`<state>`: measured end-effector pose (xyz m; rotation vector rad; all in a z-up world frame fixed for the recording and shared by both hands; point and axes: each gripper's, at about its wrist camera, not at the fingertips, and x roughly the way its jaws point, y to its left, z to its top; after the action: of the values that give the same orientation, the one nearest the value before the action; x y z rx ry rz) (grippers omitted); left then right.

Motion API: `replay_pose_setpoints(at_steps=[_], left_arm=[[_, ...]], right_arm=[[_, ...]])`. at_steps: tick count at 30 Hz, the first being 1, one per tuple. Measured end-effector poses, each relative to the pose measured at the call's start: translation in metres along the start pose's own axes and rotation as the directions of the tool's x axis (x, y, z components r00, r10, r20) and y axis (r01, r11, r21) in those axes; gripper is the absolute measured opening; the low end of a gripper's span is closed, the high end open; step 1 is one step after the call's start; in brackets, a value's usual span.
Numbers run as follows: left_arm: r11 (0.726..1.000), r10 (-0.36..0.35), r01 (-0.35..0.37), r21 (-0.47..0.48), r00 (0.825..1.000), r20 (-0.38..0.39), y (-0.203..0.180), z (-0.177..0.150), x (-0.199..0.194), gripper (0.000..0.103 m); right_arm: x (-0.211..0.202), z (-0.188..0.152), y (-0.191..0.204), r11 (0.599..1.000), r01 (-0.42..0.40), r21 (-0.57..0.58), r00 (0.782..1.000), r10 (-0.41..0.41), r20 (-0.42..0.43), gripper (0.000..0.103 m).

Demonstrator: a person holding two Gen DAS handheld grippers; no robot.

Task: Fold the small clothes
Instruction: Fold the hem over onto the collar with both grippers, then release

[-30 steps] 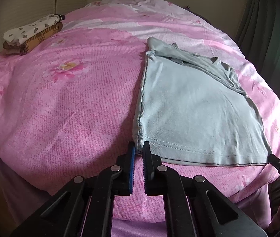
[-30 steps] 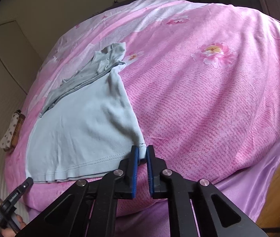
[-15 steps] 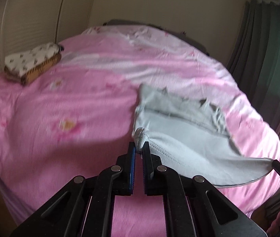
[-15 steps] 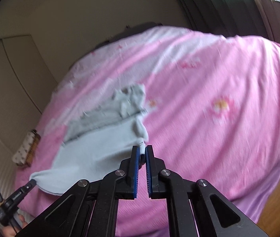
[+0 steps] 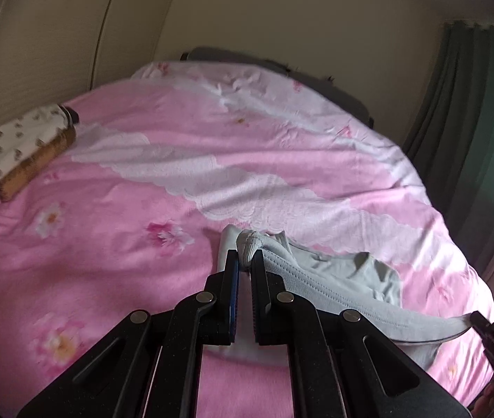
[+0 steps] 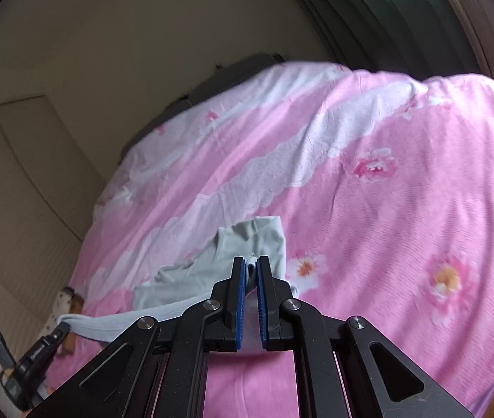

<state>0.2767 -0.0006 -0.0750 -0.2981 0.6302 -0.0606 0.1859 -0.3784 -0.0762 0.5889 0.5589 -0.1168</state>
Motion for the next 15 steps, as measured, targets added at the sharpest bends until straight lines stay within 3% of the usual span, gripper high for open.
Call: replay_pose_setpoints(at_steps=[4, 10, 15], left_arm=[[0.999, 0.029, -0.03, -0.018, 0.997, -0.07, 0.002, 0.009, 0.053, 0.008], [0.997, 0.049, -0.06, -0.048, 0.978, -0.203, 0.009, 0.01, 0.126, 0.008], [0.998, 0.05, -0.059, -0.031, 0.971, -0.233, 0.007, 0.009, 0.157, 0.009]], right_arm=[[0.056, 0.013, -0.002, 0.999, 0.039, 0.024, 0.998, -0.038, -0.05, 0.008], [0.127, 0.027, -0.006, 0.997, 0.08, 0.01, 0.99, -0.079, -0.115, 0.008], [0.17, 0.035, -0.011, 0.995, 0.102, -0.001, 0.983, -0.101, -0.154, 0.008]])
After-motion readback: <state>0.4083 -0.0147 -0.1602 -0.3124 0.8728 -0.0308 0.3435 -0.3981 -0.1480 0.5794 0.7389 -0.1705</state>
